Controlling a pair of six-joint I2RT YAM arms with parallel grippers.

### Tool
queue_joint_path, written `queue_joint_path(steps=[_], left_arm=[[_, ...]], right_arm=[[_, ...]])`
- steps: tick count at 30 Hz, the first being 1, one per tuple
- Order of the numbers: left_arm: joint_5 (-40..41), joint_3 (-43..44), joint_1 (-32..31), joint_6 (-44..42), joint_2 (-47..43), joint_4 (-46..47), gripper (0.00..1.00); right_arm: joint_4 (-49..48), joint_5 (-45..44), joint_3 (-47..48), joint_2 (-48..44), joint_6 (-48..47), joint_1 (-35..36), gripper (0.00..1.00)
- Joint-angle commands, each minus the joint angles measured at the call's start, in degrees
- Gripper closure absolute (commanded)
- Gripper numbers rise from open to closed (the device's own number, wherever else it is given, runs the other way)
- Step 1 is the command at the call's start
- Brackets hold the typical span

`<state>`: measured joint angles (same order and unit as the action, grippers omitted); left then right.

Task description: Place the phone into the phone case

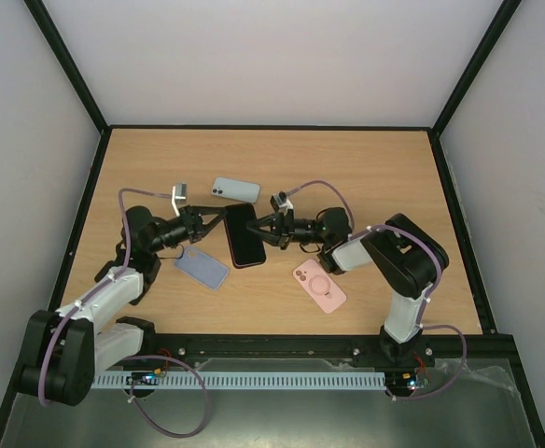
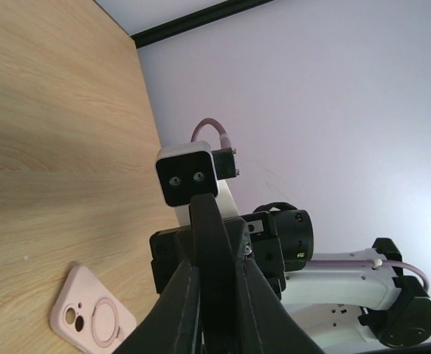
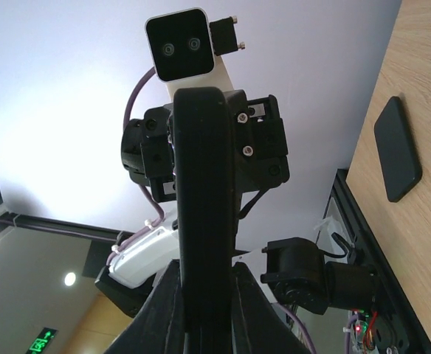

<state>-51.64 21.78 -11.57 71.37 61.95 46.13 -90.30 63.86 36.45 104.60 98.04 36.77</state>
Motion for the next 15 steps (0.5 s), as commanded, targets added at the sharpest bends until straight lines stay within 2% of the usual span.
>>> queue_joint_path(steps=[1,7,11,13,15], left_arm=[[-0.2,2.4,0.0,-5.5,-1.3,-4.2,0.97],[0.8,5.9,0.0,-10.9,-3.3,-15.2,0.95],[-1.5,6.3,0.0,-9.8,-3.3,-16.3,0.57],[-2.5,5.7,-0.4,-9.4,-4.0,-16.3,0.45],[-3.0,4.8,-1.0,-9.7,-4.7,-16.3,0.37]], right_arm=[[-17.8,-1.0,-0.9,0.6,0.6,0.2,0.98],[-16.2,-2.7,-1.7,1.5,-1.1,0.2,0.98],[-13.1,-4.6,-1.4,0.0,-3.1,0.2,0.98],[-9.0,-6.1,-1.1,-1.3,-5.4,0.2,0.98],[-5.3,-7.6,-0.8,-2.6,-7.6,0.2,0.98]])
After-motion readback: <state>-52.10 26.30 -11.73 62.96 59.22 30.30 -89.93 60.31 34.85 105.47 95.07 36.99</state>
